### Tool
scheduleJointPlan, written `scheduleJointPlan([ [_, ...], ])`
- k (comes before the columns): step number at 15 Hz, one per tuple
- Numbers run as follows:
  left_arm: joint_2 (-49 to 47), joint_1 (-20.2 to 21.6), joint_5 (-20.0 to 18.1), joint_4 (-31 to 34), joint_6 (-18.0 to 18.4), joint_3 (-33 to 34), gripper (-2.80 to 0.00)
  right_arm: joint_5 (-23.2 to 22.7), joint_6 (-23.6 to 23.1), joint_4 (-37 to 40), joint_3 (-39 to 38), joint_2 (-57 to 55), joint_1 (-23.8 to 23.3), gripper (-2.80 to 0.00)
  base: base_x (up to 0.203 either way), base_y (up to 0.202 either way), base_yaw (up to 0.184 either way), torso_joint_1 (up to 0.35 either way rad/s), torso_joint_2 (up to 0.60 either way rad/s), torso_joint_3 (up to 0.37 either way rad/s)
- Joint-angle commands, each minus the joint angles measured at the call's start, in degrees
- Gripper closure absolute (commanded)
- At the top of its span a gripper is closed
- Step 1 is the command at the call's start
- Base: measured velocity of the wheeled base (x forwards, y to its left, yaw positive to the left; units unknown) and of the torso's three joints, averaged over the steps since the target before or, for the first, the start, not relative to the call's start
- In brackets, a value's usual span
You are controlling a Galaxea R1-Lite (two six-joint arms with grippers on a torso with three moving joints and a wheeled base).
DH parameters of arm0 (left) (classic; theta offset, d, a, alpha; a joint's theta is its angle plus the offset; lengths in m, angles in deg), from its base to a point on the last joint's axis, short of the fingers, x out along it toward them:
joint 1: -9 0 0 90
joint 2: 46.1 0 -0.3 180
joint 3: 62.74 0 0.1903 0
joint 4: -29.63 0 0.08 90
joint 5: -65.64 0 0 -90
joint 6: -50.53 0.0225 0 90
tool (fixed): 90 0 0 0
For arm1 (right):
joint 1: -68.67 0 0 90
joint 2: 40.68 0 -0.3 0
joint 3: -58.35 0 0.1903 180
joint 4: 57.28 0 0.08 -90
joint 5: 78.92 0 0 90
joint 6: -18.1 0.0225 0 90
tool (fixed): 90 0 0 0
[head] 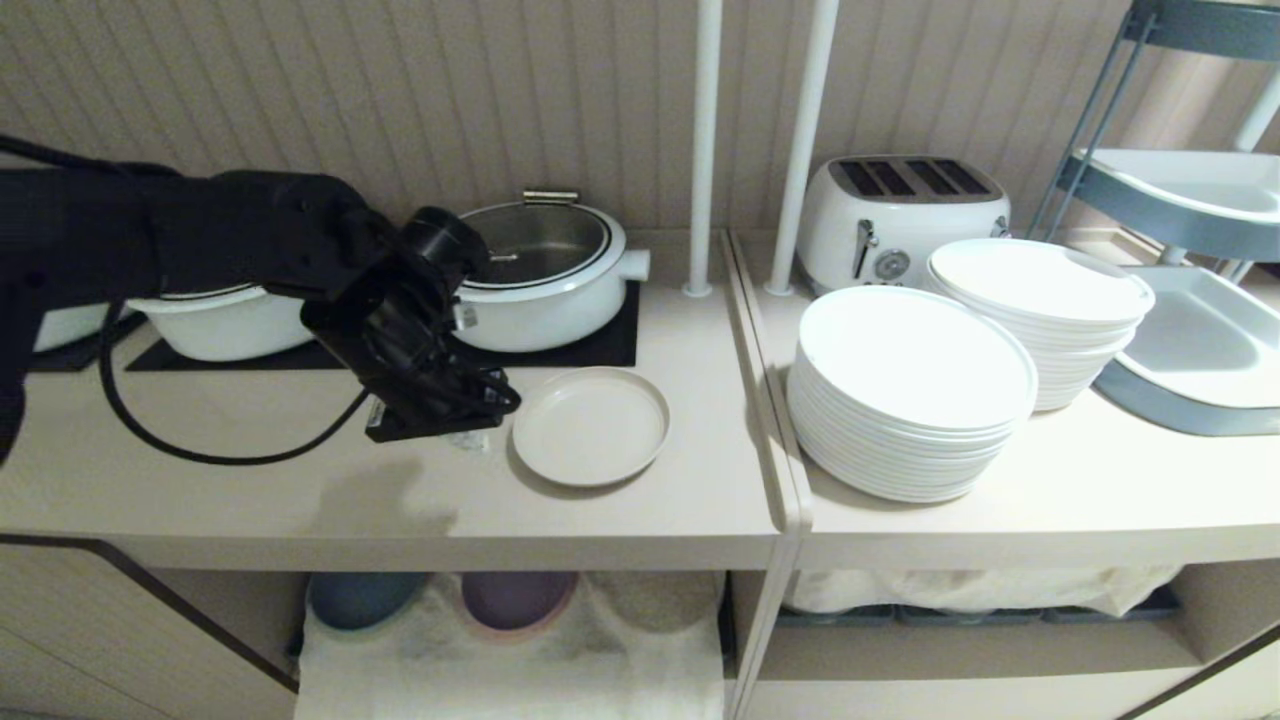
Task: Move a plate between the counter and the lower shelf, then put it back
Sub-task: Pick up the plate
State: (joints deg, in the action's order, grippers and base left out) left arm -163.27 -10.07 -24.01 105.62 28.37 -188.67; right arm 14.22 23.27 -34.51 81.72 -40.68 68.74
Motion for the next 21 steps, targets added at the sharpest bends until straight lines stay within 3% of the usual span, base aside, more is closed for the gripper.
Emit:
scheduleJointPlan([
  [1, -3.55, -0.01, 0.00, 0.30, -0.44, -2.24, 0.00, 0.03, 0.02, -0.02, 0.00, 0.00, 0.01, 0.00, 0.000, 0.000, 0.000, 0.000, 0.00, 0.000],
  [5, -7.80, -0.09, 0.17, 0.30, -2.43, -7.77, 0.00, 0.03, 0.02, -0.02, 0.00, 0.00, 0.01, 0.00, 0.000, 0.000, 0.000, 0.000, 0.00, 0.000],
  [11, -10.22, 0.08, 0.32, 0.30, -2.89, -10.21, 0.00, 0.03, 0.02, -0.02, 0.00, 0.00, 0.01, 0.00, 0.000, 0.000, 0.000, 0.000, 0.00, 0.000],
  [12, -10.42, 0.08, 0.26, 0.30, -2.89, -10.21, -2.80, 0.03, 0.02, -0.02, 0.00, 0.00, 0.01, 0.00, 0.000, 0.000, 0.000, 0.000, 0.00, 0.000],
  [21, -11.42, 0.26, 0.53, -0.23, -2.71, -10.91, -2.80, 0.03, 0.02, -0.02, 0.00, 0.00, 0.01, 0.00, 0.000, 0.000, 0.000, 0.000, 0.00, 0.000],
])
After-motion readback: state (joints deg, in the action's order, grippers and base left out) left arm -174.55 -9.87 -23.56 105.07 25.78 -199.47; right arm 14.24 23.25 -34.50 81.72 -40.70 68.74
